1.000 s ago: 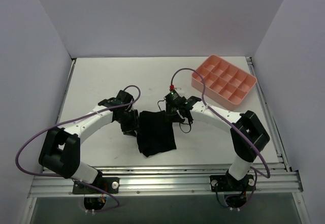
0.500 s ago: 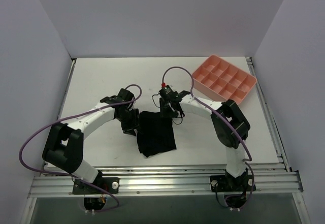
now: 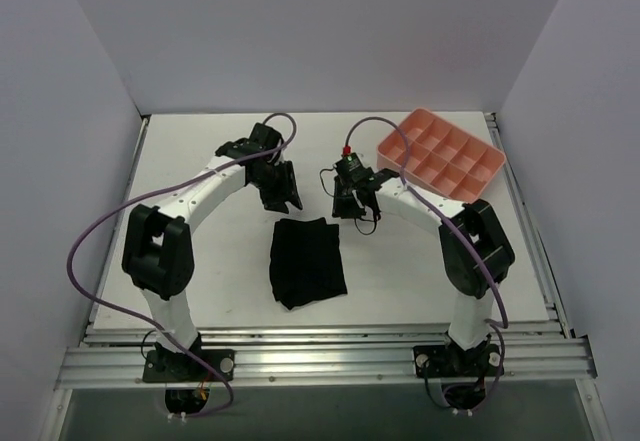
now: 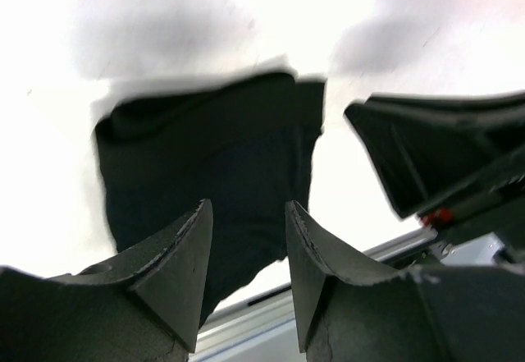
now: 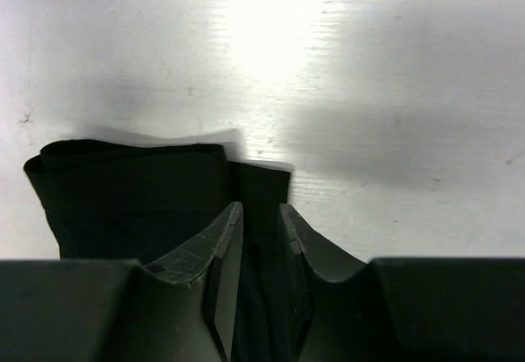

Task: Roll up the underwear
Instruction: Fold the underwear

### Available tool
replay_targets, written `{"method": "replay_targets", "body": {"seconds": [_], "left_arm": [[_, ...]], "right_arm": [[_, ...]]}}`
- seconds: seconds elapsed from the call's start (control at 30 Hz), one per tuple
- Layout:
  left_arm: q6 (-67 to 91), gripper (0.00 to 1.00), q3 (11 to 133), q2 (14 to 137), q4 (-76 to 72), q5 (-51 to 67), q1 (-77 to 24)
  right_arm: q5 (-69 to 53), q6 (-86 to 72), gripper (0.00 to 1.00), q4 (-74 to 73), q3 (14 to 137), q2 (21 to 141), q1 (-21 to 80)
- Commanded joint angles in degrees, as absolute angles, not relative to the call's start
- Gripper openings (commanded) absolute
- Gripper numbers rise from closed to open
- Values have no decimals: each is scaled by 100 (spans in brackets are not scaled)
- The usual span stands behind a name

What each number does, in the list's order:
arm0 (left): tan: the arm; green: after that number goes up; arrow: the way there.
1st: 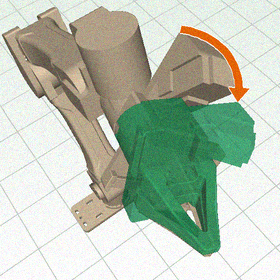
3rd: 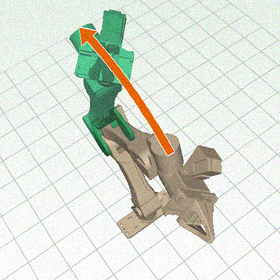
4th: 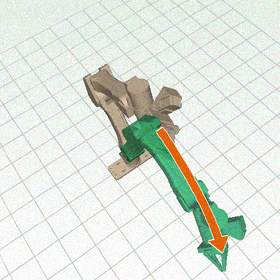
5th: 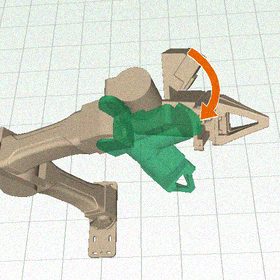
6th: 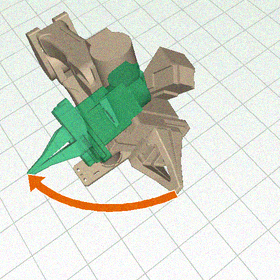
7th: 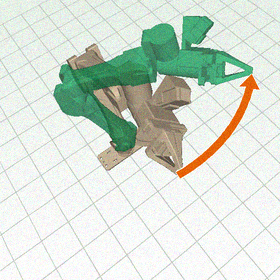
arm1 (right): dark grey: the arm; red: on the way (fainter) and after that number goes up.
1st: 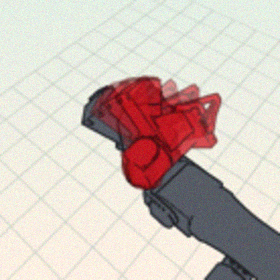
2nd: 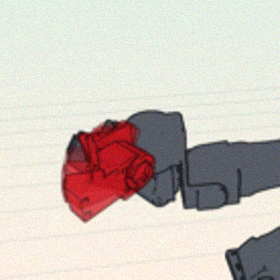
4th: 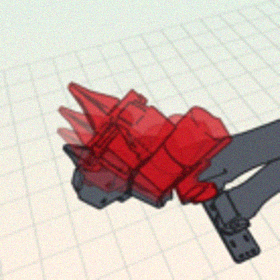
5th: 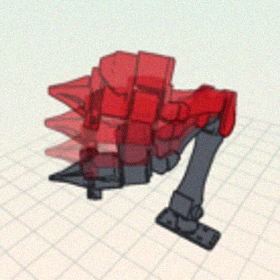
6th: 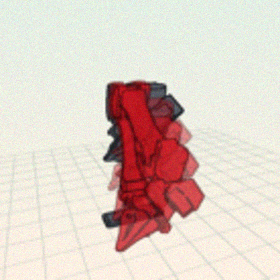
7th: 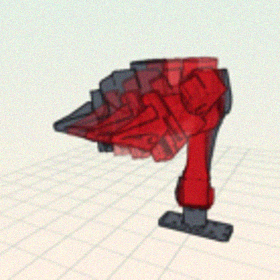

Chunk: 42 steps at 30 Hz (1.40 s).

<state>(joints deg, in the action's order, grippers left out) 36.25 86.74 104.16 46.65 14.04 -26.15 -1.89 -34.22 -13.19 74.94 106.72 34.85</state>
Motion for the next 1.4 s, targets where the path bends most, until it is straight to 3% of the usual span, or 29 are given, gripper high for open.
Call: {"method": "replay_targets", "body": {"seconds": [0.0, 0.17, 0.4, 0.97, 1.1, 1.2, 1.37], "left_arm": [[3700, 49, 9455, 10985, 4913, 1371, -2812], [3876, 49, 10369, 11802, 5124, 1301, -3172], [4139, 49, 10757, 12357, 5238, 1187, -3489], [4342, 45, 10670, 12823, 5186, 967, -3560], [4289, 17, 10617, 12832, 5151, 993, -3568], [4228, 3, 10538, 12736, 5089, 984, -3568], [4157, 2, 10311, 12376, 4905, 1002, -3568]], "right_arm": [[-210, -3551, 20, -1319, 7208, 10450, 3314], [-649, -3595, 18, -1029, 6935, 10494, 3050], [-1142, -3709, 18, -449, 6496, 10450, 2901], [-1547, -3999, 18, 395, 5845, 10283, 2892], [-1547, -4025, 18, 439, 5810, 10336, 2892], [-1573, -4060, 18, 501, 5792, 10345, 2892], [-1573, -4078, 18, 545, 5801, 10389, 2900]]}}
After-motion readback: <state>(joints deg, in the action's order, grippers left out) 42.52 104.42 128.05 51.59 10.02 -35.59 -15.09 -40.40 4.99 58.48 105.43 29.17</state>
